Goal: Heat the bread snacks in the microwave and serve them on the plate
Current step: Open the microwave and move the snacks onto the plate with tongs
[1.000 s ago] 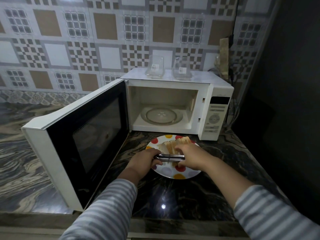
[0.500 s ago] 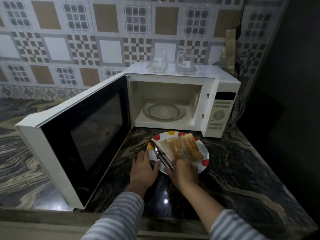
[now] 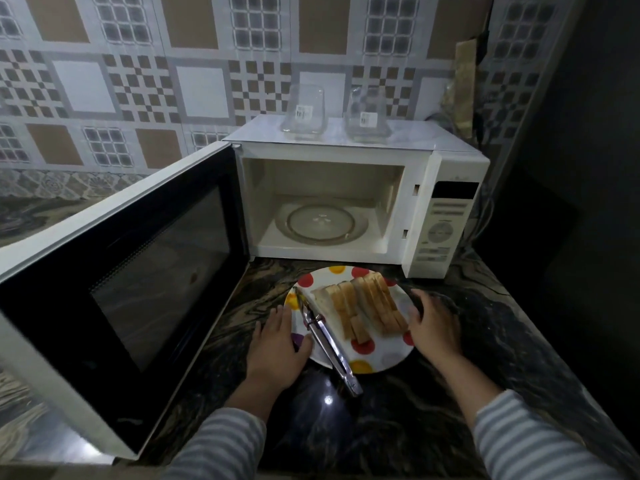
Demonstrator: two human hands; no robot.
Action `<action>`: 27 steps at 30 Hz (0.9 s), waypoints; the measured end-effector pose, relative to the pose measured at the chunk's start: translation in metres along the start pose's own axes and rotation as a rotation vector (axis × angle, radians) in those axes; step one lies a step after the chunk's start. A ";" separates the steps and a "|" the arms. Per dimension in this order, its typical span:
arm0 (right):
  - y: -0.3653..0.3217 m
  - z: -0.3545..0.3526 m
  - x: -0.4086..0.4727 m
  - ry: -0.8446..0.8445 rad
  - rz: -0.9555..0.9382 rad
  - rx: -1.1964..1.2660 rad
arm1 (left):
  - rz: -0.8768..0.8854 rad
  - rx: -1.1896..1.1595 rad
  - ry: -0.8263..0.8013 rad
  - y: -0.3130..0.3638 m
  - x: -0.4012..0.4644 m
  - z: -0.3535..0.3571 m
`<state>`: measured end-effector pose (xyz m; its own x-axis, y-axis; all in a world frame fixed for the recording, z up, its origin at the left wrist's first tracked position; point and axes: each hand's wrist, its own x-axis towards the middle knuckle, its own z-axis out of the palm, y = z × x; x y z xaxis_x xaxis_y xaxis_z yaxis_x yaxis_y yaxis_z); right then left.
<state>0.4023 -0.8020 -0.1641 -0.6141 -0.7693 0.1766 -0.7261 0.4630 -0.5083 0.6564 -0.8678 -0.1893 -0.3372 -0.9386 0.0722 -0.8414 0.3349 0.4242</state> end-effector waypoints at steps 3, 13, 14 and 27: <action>0.007 0.008 0.013 -0.164 0.059 -0.177 | 0.024 -0.015 -0.013 -0.005 0.008 -0.002; 0.011 0.013 0.010 -0.362 0.000 -0.307 | 0.049 0.026 -0.037 -0.007 0.015 -0.003; 0.009 0.011 0.007 -0.358 0.005 -0.281 | 0.046 0.000 -0.047 -0.006 0.016 -0.005; 0.010 -0.020 -0.096 -0.242 0.284 0.844 | -0.292 -1.085 0.081 0.013 -0.080 -0.013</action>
<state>0.4473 -0.7150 -0.1694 -0.5844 -0.7910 -0.1813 -0.0337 0.2469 -0.9685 0.6781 -0.7891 -0.1776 -0.1263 -0.9851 -0.1166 -0.0576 -0.1100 0.9923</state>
